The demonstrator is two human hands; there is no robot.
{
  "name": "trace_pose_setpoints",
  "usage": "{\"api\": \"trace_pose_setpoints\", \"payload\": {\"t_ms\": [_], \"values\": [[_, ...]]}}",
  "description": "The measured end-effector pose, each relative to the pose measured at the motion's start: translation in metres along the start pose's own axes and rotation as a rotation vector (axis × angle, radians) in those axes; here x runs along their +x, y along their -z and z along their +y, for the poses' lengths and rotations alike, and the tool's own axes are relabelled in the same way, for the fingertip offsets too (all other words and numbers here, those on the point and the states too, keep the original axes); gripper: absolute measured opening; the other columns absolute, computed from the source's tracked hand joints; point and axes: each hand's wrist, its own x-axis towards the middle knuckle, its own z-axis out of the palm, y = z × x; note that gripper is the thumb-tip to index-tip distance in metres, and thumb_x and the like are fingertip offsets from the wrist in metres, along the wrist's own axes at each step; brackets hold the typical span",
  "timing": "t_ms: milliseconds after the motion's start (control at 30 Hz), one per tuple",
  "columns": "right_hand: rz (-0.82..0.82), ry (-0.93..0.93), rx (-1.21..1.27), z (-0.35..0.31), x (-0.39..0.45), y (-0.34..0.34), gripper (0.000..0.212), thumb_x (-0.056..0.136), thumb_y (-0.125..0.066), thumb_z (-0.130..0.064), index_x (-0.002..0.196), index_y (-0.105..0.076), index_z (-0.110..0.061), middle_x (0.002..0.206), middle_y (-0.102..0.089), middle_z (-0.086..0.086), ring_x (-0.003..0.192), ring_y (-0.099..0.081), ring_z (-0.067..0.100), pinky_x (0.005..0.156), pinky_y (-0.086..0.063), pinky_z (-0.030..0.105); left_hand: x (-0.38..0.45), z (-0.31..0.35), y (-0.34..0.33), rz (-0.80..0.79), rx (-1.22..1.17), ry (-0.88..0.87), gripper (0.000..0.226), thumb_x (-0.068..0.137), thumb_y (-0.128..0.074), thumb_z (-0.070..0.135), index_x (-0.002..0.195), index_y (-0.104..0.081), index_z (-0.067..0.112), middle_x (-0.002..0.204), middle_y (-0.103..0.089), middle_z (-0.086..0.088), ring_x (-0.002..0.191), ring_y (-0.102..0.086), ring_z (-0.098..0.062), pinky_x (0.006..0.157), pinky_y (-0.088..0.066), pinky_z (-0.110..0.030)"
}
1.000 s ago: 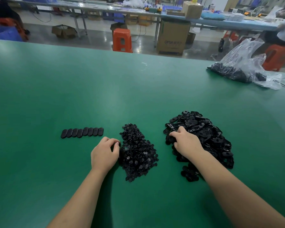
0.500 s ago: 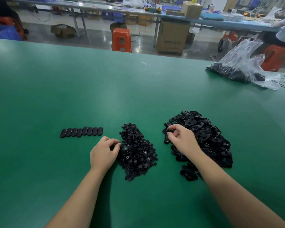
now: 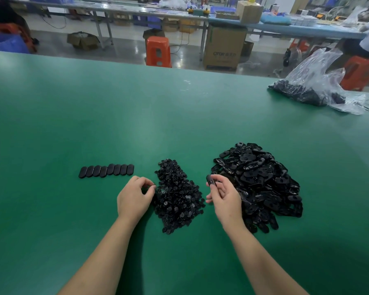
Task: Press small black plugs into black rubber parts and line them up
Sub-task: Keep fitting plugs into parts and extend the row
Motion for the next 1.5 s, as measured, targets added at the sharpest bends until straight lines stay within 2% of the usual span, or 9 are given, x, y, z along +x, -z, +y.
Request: {"api": "trace_pose_setpoints", "payload": {"t_ms": [133,433,533,667,833,933,1133,1267,1500], "values": [[0.024,-0.041,-0.001,0.01,-0.01,-0.009,0.029,0.102,-0.056,-0.007,0.125,-0.057,-0.025,0.101,-0.073,-0.005,0.067,-0.069,0.012,0.067,-0.062,0.028,0.0,0.0,0.0,-0.002,0.001,0.006,0.012,0.087,-0.068,0.036,0.077,-0.062,0.038,0.084,-0.057,0.017,0.069,-0.054,0.001,0.055,-0.039,-0.023],[0.077,0.0,-0.025,0.016,-0.014,-0.013,0.015,0.103,-0.056,-0.014,0.099,-0.063,-0.026,0.091,-0.076,-0.011,0.06,-0.068,0.012,0.062,-0.061,0.029,-0.002,0.005,0.003,0.035,-0.06,0.059,0.015,0.089,-0.064,0.035,0.078,-0.054,0.036,0.077,-0.06,0.018,0.061,-0.053,0.001,0.055,-0.034,-0.025],[0.098,0.003,-0.013,0.016,-0.014,-0.013,0.013,0.104,-0.054,-0.016,0.099,-0.06,-0.026,0.091,-0.075,-0.01,0.058,-0.065,0.01,0.058,-0.058,0.026,-0.003,0.005,0.004,0.066,-0.178,0.111,0.014,0.091,-0.064,0.032,0.08,-0.055,0.034,0.069,-0.063,0.017,0.056,-0.056,-0.006,0.054,-0.036,-0.026],[0.104,-0.008,-0.043,0.017,-0.012,-0.013,0.014,0.103,-0.056,-0.019,0.096,-0.061,-0.03,0.082,-0.072,-0.001,0.056,-0.061,0.005,0.056,-0.057,0.028,-0.003,0.007,0.008,0.091,-0.364,0.134,0.013,0.09,-0.068,0.028,0.079,-0.062,0.033,0.073,-0.066,0.018,0.067,-0.06,-0.005,0.062,-0.048,-0.029],[0.093,-0.006,-0.05,0.015,-0.013,-0.012,0.017,0.102,-0.058,-0.023,0.094,-0.065,-0.036,0.076,-0.071,-0.003,0.054,-0.058,0.003,0.053,-0.054,0.026,-0.003,0.023,0.012,0.079,-0.629,0.205,0.017,0.089,-0.073,0.021,0.08,-0.073,0.035,0.075,-0.07,0.012,0.058,-0.055,0.0,0.06,-0.05,-0.025],[0.084,-0.01,-0.049,0.015,-0.013,-0.011,0.017,0.102,-0.06,-0.025,0.094,-0.067,-0.039,0.078,-0.072,-0.007,0.054,-0.058,0.002,0.054,-0.054,0.026,-0.007,0.052,0.008,-0.015,-0.812,0.219,0.023,0.089,-0.073,0.016,0.084,-0.078,0.038,0.073,-0.072,0.007,0.059,-0.056,-0.003,0.057,-0.05,-0.02],[0.035,-0.019,-0.021,0.013,-0.013,-0.011,0.033,0.103,-0.053,-0.01,0.101,-0.062,-0.041,0.093,-0.075,-0.004,0.069,-0.065,-0.002,0.062,-0.051,0.021,-0.015,0.098,-0.007,-0.214,-0.971,0.239,0.018,0.087,-0.07,-0.002,0.097,-0.075,0.012,0.063,-0.065,0.003,0.052,-0.055,-0.012,0.051,-0.049,-0.023],[0.036,-0.033,0.01,0.014,-0.012,-0.011,0.028,0.1,-0.056,-0.006,0.108,-0.063,-0.031,0.092,-0.076,0.0,0.072,-0.067,-0.001,0.067,-0.051,0.025,-0.017,0.108,-0.016,-0.289,-1.021,0.338,0.009,0.088,-0.069,-0.004,0.09,-0.074,0.004,0.067,-0.069,-0.005,0.051,-0.06,-0.013,0.052,-0.054,-0.026],[0.038,-0.028,0.013,0.017,-0.012,-0.011,0.023,0.099,-0.059,-0.009,0.101,-0.064,-0.032,0.093,-0.078,-0.004,0.071,-0.065,-0.001,0.072,-0.054,0.03,-0.017,0.112,-0.023,-0.322,-0.837,0.279,0.01,0.087,-0.072,0.004,0.082,-0.076,0.012,0.061,-0.067,0.001,0.051,-0.057,-0.01,0.05,-0.052,-0.025]]}}
